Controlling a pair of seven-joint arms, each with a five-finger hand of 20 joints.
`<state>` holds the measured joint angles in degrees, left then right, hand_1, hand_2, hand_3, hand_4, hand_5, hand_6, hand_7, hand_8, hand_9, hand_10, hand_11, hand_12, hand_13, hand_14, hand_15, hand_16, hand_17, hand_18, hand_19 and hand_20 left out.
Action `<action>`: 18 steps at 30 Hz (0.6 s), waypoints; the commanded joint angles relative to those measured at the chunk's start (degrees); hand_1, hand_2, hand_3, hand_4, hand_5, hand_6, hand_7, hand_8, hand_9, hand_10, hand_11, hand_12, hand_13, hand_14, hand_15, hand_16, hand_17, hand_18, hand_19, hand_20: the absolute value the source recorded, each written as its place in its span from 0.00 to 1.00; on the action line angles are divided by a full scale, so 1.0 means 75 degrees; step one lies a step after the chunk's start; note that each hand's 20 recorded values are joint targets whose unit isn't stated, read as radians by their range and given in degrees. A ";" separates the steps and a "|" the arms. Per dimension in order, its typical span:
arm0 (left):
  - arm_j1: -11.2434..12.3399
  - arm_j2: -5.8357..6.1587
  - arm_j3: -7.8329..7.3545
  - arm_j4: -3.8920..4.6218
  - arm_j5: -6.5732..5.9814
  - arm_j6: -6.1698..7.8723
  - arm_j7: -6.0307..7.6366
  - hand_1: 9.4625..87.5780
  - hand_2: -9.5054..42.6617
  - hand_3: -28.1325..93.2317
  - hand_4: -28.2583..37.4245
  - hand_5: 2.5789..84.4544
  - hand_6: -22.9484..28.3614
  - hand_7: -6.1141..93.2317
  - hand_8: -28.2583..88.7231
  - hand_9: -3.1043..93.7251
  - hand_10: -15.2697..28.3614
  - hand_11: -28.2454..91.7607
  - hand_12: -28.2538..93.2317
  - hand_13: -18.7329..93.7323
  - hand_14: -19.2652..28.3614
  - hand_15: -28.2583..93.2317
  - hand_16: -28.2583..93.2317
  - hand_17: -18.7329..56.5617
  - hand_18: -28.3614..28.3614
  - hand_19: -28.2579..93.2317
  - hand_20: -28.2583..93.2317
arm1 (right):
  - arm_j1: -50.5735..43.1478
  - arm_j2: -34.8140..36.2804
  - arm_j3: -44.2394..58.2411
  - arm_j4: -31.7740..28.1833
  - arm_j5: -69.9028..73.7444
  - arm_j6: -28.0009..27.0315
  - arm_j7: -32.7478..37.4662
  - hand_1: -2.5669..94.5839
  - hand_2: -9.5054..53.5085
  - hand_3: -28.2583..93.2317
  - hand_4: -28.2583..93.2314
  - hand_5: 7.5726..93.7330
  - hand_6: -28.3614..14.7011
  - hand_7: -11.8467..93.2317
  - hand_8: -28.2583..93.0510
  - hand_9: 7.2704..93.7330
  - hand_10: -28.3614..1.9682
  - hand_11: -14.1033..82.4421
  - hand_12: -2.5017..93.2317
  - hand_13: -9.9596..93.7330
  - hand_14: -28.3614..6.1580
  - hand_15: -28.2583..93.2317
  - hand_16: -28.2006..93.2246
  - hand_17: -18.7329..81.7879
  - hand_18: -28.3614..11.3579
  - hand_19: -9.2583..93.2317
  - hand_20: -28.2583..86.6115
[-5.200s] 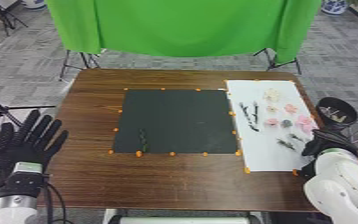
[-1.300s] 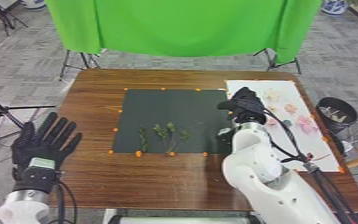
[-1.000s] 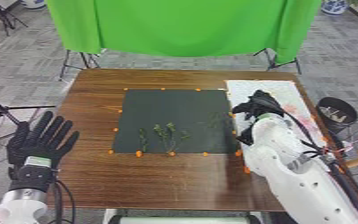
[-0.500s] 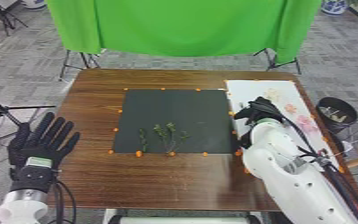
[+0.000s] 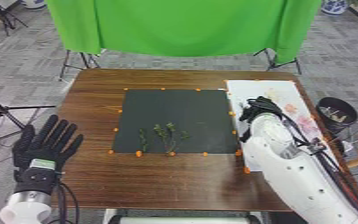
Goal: Arrange flowers
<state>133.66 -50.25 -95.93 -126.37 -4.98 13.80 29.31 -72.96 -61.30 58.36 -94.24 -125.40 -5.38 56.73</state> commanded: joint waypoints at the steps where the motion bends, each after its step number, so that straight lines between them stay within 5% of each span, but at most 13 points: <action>1: 0.0017 -0.0067 0.0016 -0.0027 -0.0042 0.0080 -0.0110 0.22 0.43 0.82 0.00 0.43 0.64 0.20 0.16 0.34 0.71 0.39 0.32 0.36 0.74 0.52 0.18 0.12 0.77 0.54 0.30 | -0.0285 0.0023 -0.0544 0.0812 -0.0072 0.0116 -0.0154 0.50 0.00 0.86 0.00 0.68 0.54 0.34 0.14 0.77 0.44 0.41 0.26 0.85 0.59 0.77 0.43 0.57 0.08 0.94 0.46; 3: 0.0000 -0.0052 0.0032 -0.0004 -0.0041 0.0007 -0.0115 0.22 0.43 0.82 0.00 0.42 0.64 0.20 0.16 0.34 0.71 0.39 0.32 0.36 0.74 0.53 0.18 0.12 0.77 0.54 0.30 | -0.0419 -0.0014 -0.0530 0.0890 0.0022 0.0358 -0.0033 0.54 0.00 0.82 0.00 0.68 0.57 0.39 0.15 0.79 0.51 0.39 0.35 0.86 0.59 0.79 0.44 0.58 0.09 0.93 0.48; 5: -0.0020 -0.0057 0.0014 -0.0013 -0.0016 0.0028 -0.0130 0.22 0.43 0.82 0.00 0.42 0.64 0.20 0.16 0.34 0.71 0.39 0.32 0.36 0.74 0.53 0.18 0.12 0.77 0.54 0.30 | -0.0536 -0.0002 -0.0508 0.0869 0.0044 0.0415 -0.0028 0.62 0.00 0.75 0.00 0.68 0.59 0.46 0.28 0.84 0.59 0.36 0.47 0.86 0.60 0.79 0.44 0.58 0.10 0.93 0.49; 7: 0.0003 -0.0070 -0.0003 -0.0020 -0.0022 0.0038 -0.0137 0.22 0.43 0.82 0.00 0.42 0.64 0.20 0.16 0.34 0.71 0.39 0.32 0.36 0.74 0.53 0.18 0.12 0.77 0.54 0.30 | -0.0622 0.0000 -0.0451 0.0827 0.0181 0.0548 0.0018 0.64 0.00 0.77 0.00 0.70 0.62 0.50 0.31 0.87 0.63 0.37 0.51 0.87 0.61 0.79 0.45 0.59 0.11 0.93 0.49; 18: 0.0166 -0.0046 -0.0031 -0.0056 -0.0075 -0.0007 0.0006 0.22 0.43 0.82 0.00 0.43 0.64 0.20 0.16 0.34 0.71 0.40 0.32 0.36 0.74 0.53 0.18 0.12 0.77 0.54 0.30 | -0.0879 0.0421 -0.0086 -0.0156 0.0560 0.2414 0.0193 0.63 0.00 0.87 0.03 0.77 0.68 0.57 0.36 0.95 0.65 0.29 0.49 0.95 0.75 0.63 0.53 0.61 0.12 0.90 0.47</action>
<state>133.56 -50.35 -95.69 -126.36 -5.10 13.99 28.98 -74.39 -60.15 57.82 -92.49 -123.16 8.31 56.24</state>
